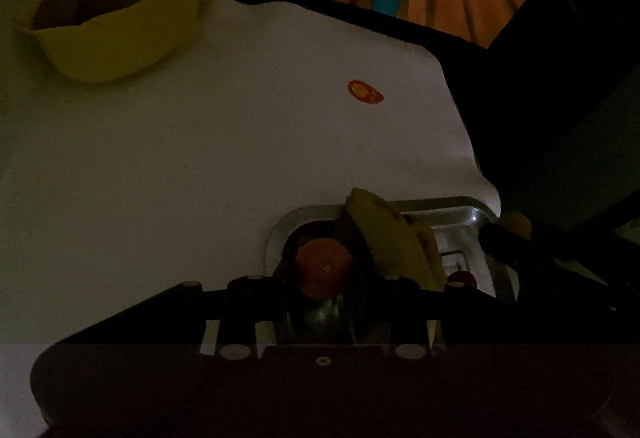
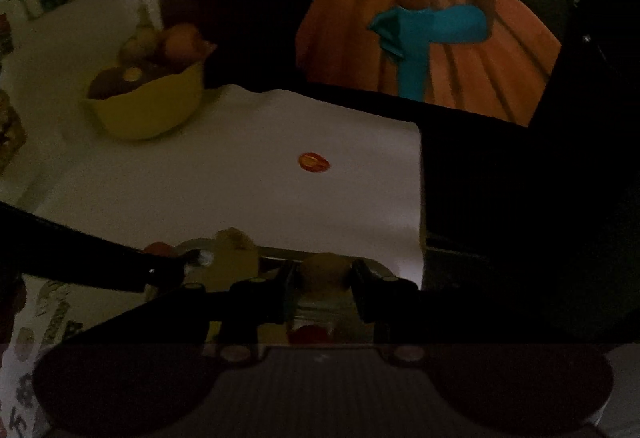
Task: Organize fruits
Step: 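Carry the red fruit with the left tool while the right tool carries the tan fruit over the tray, then open both tools to drop the red and tan fruits into the tray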
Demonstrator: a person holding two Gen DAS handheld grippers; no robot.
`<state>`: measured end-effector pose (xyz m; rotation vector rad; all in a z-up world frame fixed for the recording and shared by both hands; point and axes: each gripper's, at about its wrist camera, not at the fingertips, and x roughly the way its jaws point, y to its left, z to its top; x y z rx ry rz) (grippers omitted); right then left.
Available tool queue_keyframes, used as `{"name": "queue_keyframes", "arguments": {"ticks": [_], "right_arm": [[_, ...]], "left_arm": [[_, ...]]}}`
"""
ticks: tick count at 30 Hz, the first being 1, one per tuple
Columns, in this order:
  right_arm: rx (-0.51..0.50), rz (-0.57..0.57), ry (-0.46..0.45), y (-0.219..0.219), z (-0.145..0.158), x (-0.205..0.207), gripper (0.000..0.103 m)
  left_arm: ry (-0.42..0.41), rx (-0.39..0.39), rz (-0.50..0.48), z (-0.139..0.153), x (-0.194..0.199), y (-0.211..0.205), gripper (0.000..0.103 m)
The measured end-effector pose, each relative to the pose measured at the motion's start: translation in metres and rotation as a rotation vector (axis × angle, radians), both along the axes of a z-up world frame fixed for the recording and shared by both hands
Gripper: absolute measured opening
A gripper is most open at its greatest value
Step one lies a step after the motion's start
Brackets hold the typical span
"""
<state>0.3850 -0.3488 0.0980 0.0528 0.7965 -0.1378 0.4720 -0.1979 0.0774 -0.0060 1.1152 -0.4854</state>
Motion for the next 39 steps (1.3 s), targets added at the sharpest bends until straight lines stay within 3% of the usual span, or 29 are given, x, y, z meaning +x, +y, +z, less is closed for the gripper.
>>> {"name": "queue_keyframes", "arguments": {"ticks": [9,27,34,39], "right_arm": [[0.036,-0.038,0.021,-0.009,-0.022,-0.001,0.034],[0.086,-0.069,0.009,-0.011,-0.035,-0.007,0.035],[0.085,-0.076,-0.015,-0.011,-0.034,-0.016,0.044],[0.083,-0.089,-0.027,-0.013,-0.032,-0.024,0.051]], "left_arm": [[0.007,0.018,0.012,-0.010,0.000,-0.004,0.033],[-0.025,0.042,0.039,-0.012,-0.004,-0.004,0.034],[-0.033,0.039,0.055,-0.011,-0.007,-0.003,0.034],[-0.041,0.032,0.066,-0.006,-0.009,-0.001,0.048]]}}
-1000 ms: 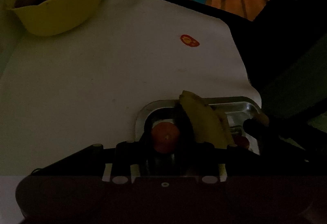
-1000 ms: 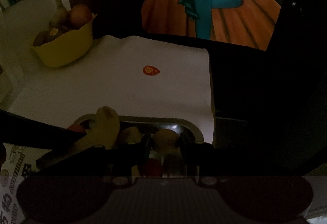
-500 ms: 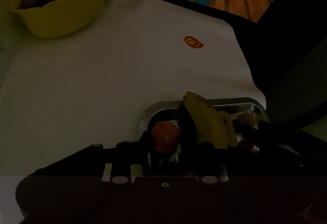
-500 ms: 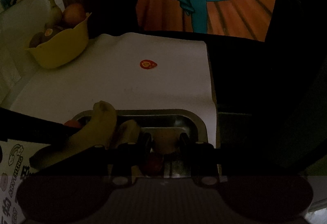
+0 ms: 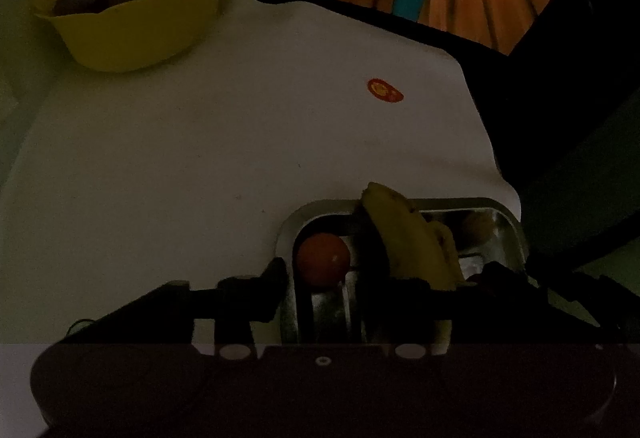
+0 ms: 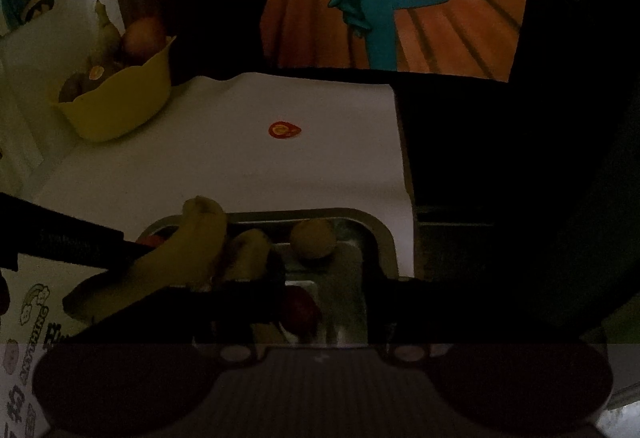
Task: Organize fruits
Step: 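Open both tools to drop the red and tan fruits into the tray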
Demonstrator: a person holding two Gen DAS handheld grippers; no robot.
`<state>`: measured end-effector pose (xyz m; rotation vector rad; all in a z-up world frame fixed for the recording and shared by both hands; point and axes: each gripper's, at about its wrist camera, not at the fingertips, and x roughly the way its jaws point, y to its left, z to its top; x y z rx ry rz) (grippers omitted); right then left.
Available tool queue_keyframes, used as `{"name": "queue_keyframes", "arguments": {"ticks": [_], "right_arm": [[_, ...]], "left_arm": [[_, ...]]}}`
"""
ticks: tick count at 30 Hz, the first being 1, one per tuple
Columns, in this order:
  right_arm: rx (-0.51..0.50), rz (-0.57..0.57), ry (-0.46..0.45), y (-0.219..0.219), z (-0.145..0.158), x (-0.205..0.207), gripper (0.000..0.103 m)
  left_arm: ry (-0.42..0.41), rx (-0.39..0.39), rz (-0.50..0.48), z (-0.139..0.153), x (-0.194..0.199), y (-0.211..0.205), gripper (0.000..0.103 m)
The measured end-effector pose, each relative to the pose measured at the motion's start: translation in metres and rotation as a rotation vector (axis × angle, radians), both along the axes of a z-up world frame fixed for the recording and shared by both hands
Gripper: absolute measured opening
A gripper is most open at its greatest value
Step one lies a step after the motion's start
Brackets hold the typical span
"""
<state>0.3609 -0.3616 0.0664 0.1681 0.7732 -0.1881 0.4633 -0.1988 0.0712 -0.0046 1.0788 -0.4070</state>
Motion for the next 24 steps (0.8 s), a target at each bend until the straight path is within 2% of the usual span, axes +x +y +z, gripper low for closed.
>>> {"name": "queue_keyframes", "arguments": {"ticks": [1,6,11,15,17,20,24], "right_arm": [[-0.001,-0.002,-0.002,0.000,0.001,-0.001,0.053],[0.004,0.000,-0.015,-0.002,0.005,-0.007,0.057],[0.006,0.006,-0.035,-0.002,0.009,-0.013,0.069],[0.014,0.003,-0.043,-0.002,0.009,-0.017,0.075],[0.018,0.003,-0.045,-0.002,0.009,-0.019,0.078],[0.019,-0.001,-0.054,-0.002,0.009,-0.024,0.083],[0.029,-0.005,-0.056,-0.002,0.012,-0.031,0.088]], "left_arm": [[-0.004,-0.002,0.004,0.001,-0.001,0.000,0.052],[-0.019,0.012,0.024,0.004,-0.006,-0.001,0.056],[-0.048,0.033,0.059,0.006,-0.009,0.002,0.074],[-0.065,0.050,0.079,0.007,-0.011,0.003,0.081],[-0.075,0.058,0.099,0.008,-0.013,0.003,0.088],[-0.121,0.083,0.150,0.013,-0.020,0.003,0.098],[-0.186,0.095,0.203,0.022,-0.029,0.009,0.102]]}}
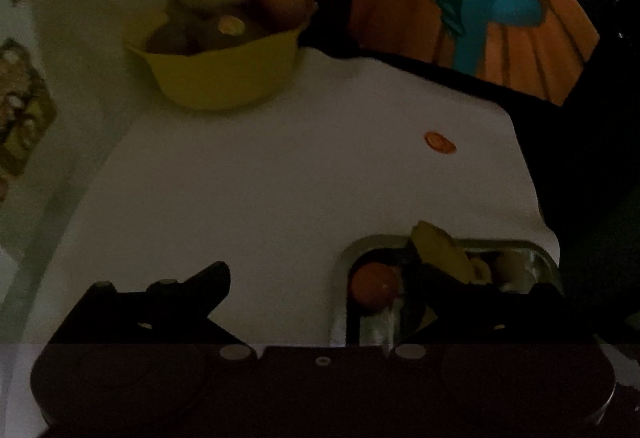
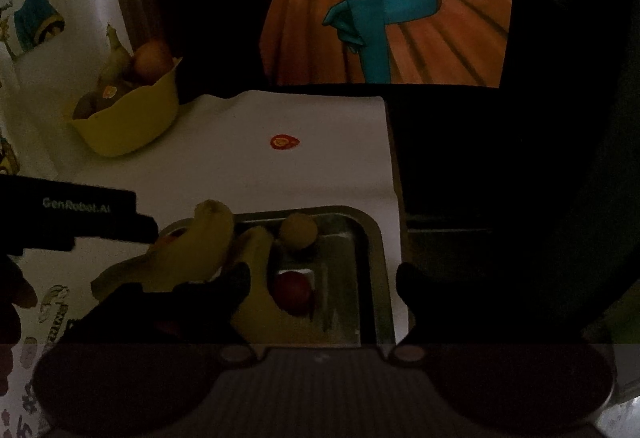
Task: Organize fruits
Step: 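Open both tools to drop the red and tan fruits into the tray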
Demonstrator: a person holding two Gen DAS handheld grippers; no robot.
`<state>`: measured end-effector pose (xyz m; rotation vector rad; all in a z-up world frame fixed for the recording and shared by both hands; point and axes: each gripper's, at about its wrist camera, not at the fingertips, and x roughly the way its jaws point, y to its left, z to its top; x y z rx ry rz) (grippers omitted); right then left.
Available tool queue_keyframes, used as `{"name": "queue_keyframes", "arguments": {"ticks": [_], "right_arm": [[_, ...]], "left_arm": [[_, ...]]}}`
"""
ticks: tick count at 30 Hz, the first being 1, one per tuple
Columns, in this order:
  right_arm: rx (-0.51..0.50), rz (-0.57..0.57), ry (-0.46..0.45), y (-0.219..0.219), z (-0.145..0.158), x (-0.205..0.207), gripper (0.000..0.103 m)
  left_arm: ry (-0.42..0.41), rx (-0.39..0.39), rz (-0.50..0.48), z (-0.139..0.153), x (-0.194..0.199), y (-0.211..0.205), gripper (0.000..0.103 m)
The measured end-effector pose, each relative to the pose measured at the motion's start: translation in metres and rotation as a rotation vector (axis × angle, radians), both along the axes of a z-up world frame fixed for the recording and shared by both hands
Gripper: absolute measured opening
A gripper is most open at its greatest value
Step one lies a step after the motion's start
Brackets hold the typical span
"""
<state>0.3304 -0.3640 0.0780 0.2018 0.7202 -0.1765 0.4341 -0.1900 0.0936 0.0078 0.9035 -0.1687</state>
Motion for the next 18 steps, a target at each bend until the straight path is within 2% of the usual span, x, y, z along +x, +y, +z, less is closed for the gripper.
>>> {"name": "queue_keyframes", "arguments": {"ticks": [7,18], "right_arm": [[0.021,0.016,-0.034,0.009,0.004,-0.021,0.099],[0.064,0.029,-0.074,0.013,0.015,-0.045,0.103]], "left_arm": [[-0.077,-0.012,0.005,0.015,-0.028,0.009,0.102],[-0.110,-0.031,0.074,0.024,-0.062,0.019,0.102]]}}
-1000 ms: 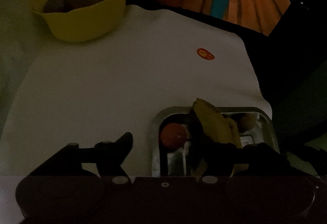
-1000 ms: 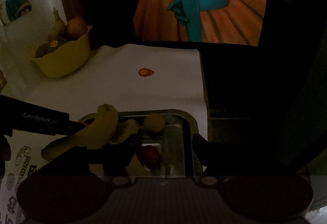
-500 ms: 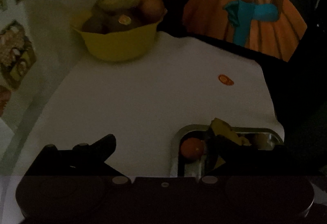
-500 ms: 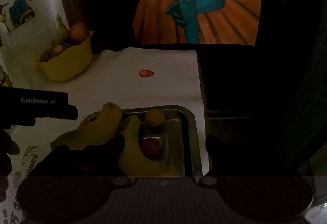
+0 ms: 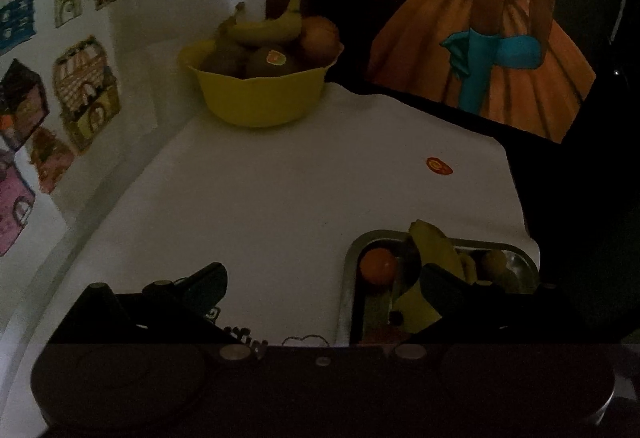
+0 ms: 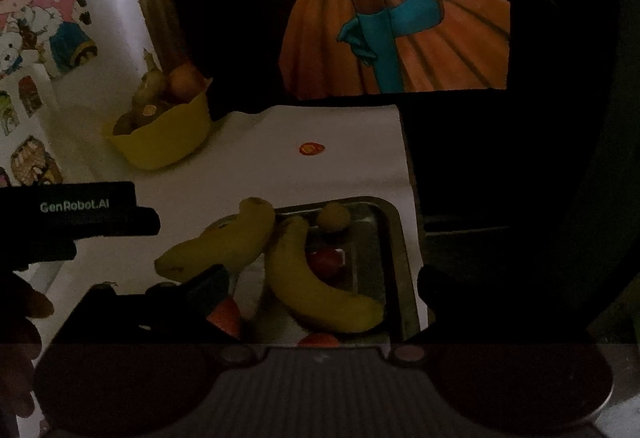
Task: Organize fruits
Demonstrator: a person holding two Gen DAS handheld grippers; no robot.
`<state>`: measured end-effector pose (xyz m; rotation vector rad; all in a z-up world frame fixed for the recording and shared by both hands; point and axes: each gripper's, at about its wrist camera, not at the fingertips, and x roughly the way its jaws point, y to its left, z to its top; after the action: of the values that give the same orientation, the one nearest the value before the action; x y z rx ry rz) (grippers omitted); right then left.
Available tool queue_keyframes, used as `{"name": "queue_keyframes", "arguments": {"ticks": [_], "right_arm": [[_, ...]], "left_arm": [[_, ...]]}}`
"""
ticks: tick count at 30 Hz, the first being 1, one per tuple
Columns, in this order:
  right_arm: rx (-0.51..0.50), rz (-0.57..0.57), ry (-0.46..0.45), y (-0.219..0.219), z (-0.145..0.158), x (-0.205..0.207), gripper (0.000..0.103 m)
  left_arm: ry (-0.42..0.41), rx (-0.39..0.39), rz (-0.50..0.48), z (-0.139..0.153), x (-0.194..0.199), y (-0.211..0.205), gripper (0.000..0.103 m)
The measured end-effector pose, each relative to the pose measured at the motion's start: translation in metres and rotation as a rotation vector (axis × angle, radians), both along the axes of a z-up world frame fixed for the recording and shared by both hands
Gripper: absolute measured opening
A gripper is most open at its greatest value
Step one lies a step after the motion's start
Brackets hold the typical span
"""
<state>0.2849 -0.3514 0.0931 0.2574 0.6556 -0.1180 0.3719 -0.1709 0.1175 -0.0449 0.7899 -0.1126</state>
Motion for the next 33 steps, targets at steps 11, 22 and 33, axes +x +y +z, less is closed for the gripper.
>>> {"name": "queue_keyframes", "arguments": {"ticks": [11,22,33], "right_arm": [[-0.037,0.049,-0.032,0.001,0.011,-0.008,0.103],[-0.045,0.112,-0.084,0.000,0.001,-0.021,0.103],[-0.142,0.108,-0.217,0.012,-0.027,-0.044,0.103]], "left_arm": [[-0.038,0.006,0.097,0.008,-0.030,0.020,0.102],[-0.122,-0.032,0.123,-0.011,-0.058,0.023,0.102],[-0.230,-0.039,0.059,-0.037,-0.084,0.019,0.102]]}}
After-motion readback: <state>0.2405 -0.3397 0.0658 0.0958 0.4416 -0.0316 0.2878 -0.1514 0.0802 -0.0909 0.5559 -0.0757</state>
